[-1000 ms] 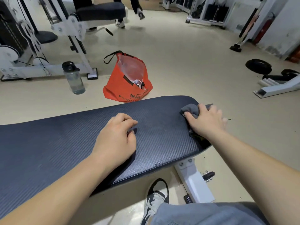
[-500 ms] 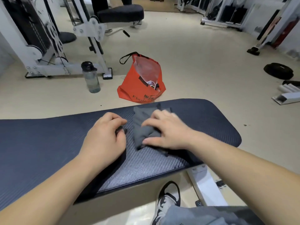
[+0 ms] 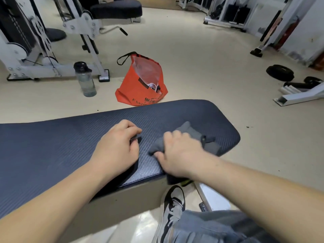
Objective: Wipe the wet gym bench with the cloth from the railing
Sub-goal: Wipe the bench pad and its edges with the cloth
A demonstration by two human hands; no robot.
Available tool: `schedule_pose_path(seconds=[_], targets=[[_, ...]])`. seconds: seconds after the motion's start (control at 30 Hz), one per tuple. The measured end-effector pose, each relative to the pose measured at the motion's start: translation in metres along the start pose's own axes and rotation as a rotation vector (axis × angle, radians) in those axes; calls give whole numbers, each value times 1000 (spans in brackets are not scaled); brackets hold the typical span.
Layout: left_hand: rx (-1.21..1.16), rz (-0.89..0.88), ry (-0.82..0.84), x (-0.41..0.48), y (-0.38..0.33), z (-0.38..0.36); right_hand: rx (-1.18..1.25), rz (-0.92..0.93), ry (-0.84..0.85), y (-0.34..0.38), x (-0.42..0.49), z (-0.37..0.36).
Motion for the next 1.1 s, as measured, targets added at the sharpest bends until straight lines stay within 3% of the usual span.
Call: schedule_pose_path(seconds=[0.13, 0.2, 0.37, 0.47, 0.57, 0.7, 0.77, 0.97, 1.1], targets=[[-17, 11, -37, -1, -1, 5, -2, 184, -98, 29, -7, 6], [-24, 28, -46, -1, 1, 7, 37, 159, -116, 3, 10, 10], [-36, 26, -24, 2, 4, 4, 128, -345, -195, -141, 49, 11], [-25, 6, 3, 6, 1, -4, 160, -494, -163, -177, 46, -2], [-21, -19, 37, 10, -1, -14, 96, -370, -147, -130, 40, -3], [-22, -18, 47, 15, -5, -24, 66, 8, -158, -43, 29, 2], [-29, -12, 42, 18, -6, -25, 79, 43, -167, -44, 42, 8], [-59, 25, 22, 27, 8, -17, 230, -500, -304, -171, 87, 5], [-50, 30, 28, 29, 23, -4, 255, -656, -325, -188, 105, 3]])
Point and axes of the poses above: each hand's wrist, its own x-axis towards the middle knuckle, its own z-axis out of the back of the hand, y = z × x, the point moved 7 cm from there along x, towards the middle knuckle, and after that the axes turned 4 degrees about -x, right-handed, at the moved point
